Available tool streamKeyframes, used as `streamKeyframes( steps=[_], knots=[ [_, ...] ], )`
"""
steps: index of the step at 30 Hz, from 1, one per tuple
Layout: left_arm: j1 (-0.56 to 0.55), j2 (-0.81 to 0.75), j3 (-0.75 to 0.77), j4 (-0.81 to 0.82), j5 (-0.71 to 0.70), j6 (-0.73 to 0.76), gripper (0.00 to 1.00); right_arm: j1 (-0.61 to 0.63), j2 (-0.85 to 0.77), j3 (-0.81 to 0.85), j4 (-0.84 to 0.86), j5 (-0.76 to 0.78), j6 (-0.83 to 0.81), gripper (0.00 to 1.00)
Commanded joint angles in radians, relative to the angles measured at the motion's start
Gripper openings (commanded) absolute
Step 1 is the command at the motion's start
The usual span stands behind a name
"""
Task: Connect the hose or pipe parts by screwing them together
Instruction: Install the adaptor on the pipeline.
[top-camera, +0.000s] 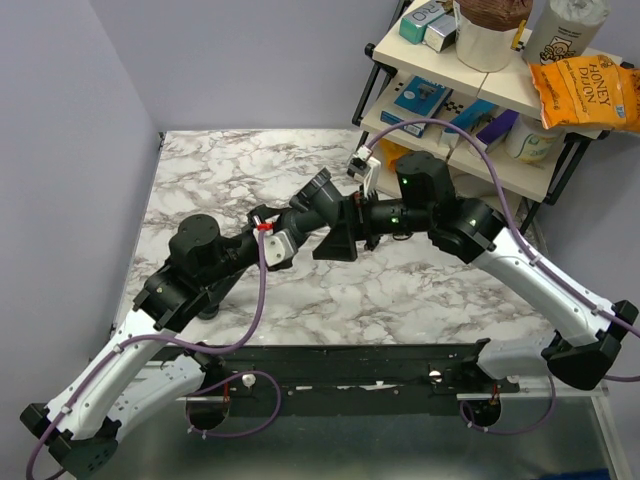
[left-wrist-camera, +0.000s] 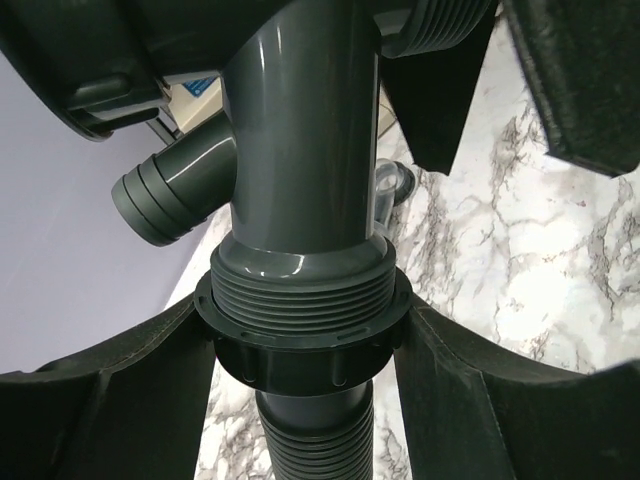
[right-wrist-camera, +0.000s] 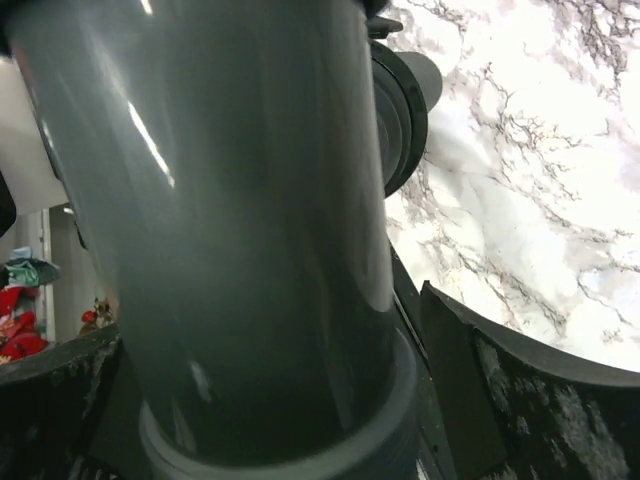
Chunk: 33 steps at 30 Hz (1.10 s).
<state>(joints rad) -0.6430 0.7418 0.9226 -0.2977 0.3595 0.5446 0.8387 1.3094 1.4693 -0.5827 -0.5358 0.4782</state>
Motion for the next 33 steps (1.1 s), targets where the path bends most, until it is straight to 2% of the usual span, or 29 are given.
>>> streamKeyframes(
  steps=[1, 7, 11, 13, 15, 16, 18, 20, 22, 24, 28, 33],
  knots=[
    [0.002, -0.004, 0.047, 0.092, 0.018, -0.031, 0.0, 0.002, -0.041, 0.083, -0.107, 0.006, -0.071, 1.0],
    [0.002, -0.007, 0.041, 0.091, 0.018, -0.061, 0.0, 0.003, -0.126, 0.282, -0.238, 0.091, -0.286, 1.0],
    [0.002, -0.018, 0.055, 0.081, 0.085, -0.077, 0.0, 0.002, -0.183, 0.313, -0.264, 0.19, -0.418, 1.0],
    [0.002, -0.027, 0.065, 0.056, 0.185, -0.069, 0.0, 0.002, -0.216, 0.287, -0.246, 0.273, -0.54, 1.0],
    [0.002, -0.028, 0.093, 0.001, 0.272, -0.058, 0.0, 0.002, -0.281, 0.194, -0.177, 0.341, -0.642, 1.0],
    [0.002, -0.015, 0.108, -0.026, 0.35, -0.061, 0.0, 0.002, -0.31, 0.145, -0.145, 0.346, -0.768, 1.0],
    [0.002, 0.005, 0.157, -0.082, 0.422, -0.084, 0.0, 0.002, -0.396, -0.005, -0.013, 0.3, -0.918, 1.0],
    [0.002, 0.014, 0.17, -0.08, 0.487, -0.11, 0.0, 0.002, -0.442, -0.082, 0.096, 0.228, -1.14, 1.0],
    [0.003, 0.021, 0.173, -0.064, 0.516, -0.144, 0.0, 0.003, -0.489, -0.165, 0.135, 0.128, -1.359, 1.0],
    [0.003, 0.027, 0.183, -0.066, 0.558, -0.155, 0.0, 0.002, -0.486, -0.147, 0.126, 0.087, -1.427, 1.0],
    [0.002, 0.041, 0.191, -0.067, 0.608, -0.161, 0.0, 0.003, -0.403, 0.011, -0.014, 0.019, -1.559, 1.0],
    [0.003, 0.047, 0.188, -0.057, 0.616, -0.167, 0.0, 0.002, -0.358, 0.082, -0.039, -0.079, -1.603, 1.0]
  ],
)
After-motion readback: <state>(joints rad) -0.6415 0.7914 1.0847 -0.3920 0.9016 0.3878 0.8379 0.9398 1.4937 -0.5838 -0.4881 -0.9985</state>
